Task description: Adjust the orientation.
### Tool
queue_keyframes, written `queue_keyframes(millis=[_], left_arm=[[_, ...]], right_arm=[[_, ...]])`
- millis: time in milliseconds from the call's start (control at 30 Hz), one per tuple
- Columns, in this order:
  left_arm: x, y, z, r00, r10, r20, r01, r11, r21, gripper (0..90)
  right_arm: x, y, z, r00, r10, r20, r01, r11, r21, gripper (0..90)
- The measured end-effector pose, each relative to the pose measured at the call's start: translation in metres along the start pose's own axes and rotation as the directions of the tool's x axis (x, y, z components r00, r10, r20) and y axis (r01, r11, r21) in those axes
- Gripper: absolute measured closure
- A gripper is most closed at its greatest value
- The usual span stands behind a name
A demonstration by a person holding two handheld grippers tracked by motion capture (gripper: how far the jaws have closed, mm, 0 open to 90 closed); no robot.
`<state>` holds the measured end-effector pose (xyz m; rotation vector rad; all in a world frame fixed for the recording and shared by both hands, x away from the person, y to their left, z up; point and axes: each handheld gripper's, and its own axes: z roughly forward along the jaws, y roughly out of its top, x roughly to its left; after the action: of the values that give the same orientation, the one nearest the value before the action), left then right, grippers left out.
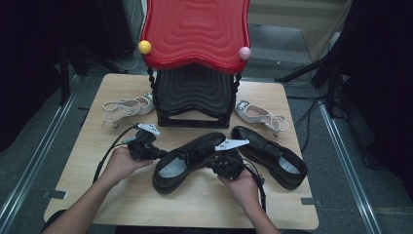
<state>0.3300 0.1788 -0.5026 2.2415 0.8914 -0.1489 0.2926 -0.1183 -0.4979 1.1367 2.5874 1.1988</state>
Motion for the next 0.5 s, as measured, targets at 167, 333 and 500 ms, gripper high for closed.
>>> queue_keyframes(millis=[167,333,500], left_arm=[[-0.006,0.000,0.004,0.9996,0.002,0.028,-0.002,1.0000,0.006,89.0],[-0.011,-0.002,0.009,0.9976,-0.020,0.067,0.021,0.9998,-0.008,89.1],[-0.018,-0.001,0.011,0.9992,-0.014,0.038,0.015,0.9997,-0.019,89.8]], right_arm=[[-0.005,-0.001,-0.003,0.9992,0.039,0.000,-0.039,0.999,0.002,90.0],[-0.009,-0.001,-0.007,0.9988,0.048,0.006,-0.048,0.999,0.009,90.0],[-0.011,-0.002,-0.008,0.9987,0.051,0.005,-0.051,0.999,0.010,90.0]])
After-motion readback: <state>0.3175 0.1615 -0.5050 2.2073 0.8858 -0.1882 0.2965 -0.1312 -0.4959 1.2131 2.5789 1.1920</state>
